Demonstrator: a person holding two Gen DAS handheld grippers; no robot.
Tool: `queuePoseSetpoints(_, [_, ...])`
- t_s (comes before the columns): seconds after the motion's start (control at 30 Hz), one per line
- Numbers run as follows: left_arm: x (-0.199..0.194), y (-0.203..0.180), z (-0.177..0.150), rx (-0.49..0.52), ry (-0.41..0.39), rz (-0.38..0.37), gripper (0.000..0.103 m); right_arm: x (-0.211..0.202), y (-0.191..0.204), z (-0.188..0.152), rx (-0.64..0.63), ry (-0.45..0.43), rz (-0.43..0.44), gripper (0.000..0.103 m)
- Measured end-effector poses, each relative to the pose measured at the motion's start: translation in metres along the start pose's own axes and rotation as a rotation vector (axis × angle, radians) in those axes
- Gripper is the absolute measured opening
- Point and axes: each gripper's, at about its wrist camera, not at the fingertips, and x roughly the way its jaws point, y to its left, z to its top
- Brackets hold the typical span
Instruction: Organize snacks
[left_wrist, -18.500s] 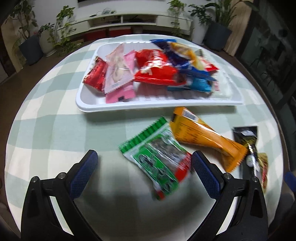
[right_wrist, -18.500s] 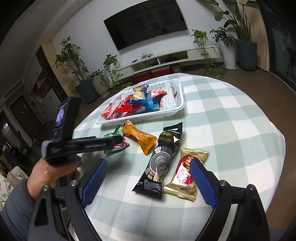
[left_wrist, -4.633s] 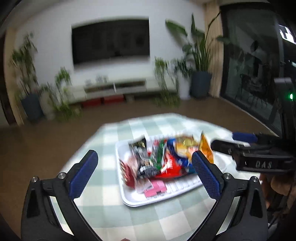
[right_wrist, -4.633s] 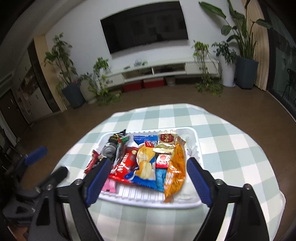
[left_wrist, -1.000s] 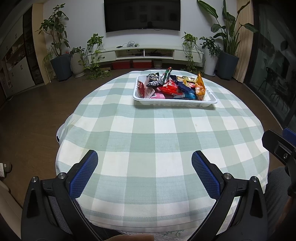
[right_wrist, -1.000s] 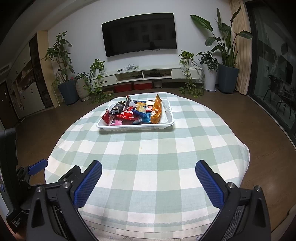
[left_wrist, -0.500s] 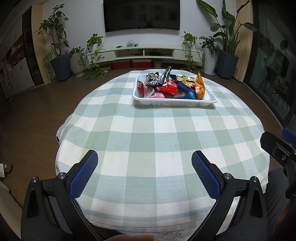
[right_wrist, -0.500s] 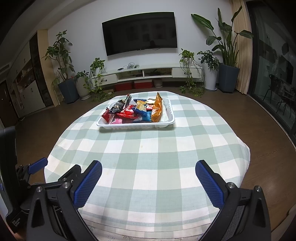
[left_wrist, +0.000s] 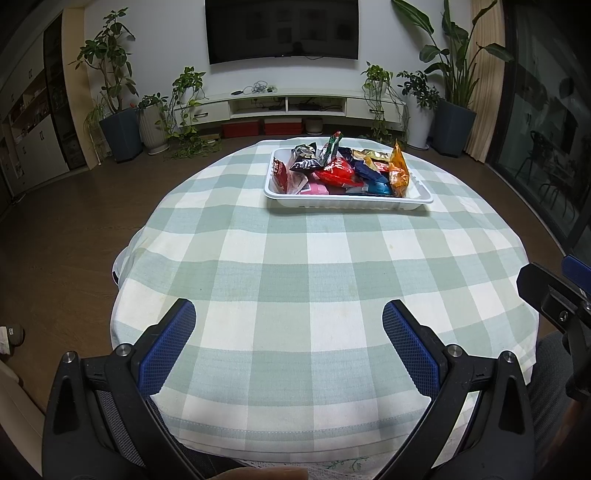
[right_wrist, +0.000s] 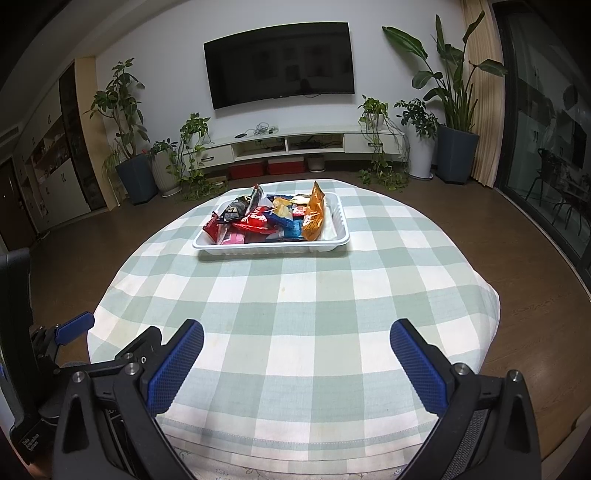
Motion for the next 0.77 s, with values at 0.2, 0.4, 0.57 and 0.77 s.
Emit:
queuePoseSetpoints(0.2, [0.0031,-0.0016,-0.0035,0.001,0.007,-0.003,0.103,-0.0008,0.0002,0.0001,0.002,0.001,-0.001,0.103])
queuePoseSetpoints(0.4, [0.0037,-0.0015,-0.0054,0.002,0.008,-0.003,0.103,-0.0012,0.0001,0.0012,0.001,0.002,0.0,0.103])
queuePoseSetpoints(0.57, [0.0011,0.0007,-0.0078,0.003,-0.017,-0.002,0.103,-0.0014,0.0,0.0011,0.001,0.004,-0.001,0.103])
queuePoseSetpoints(0.77, [-0.003,0.0039,-0.0054,0.006,-0.036,0.01,0.103,-0.0048,-0.0015,-0.006,0.012,0.014,-0.002,0.103])
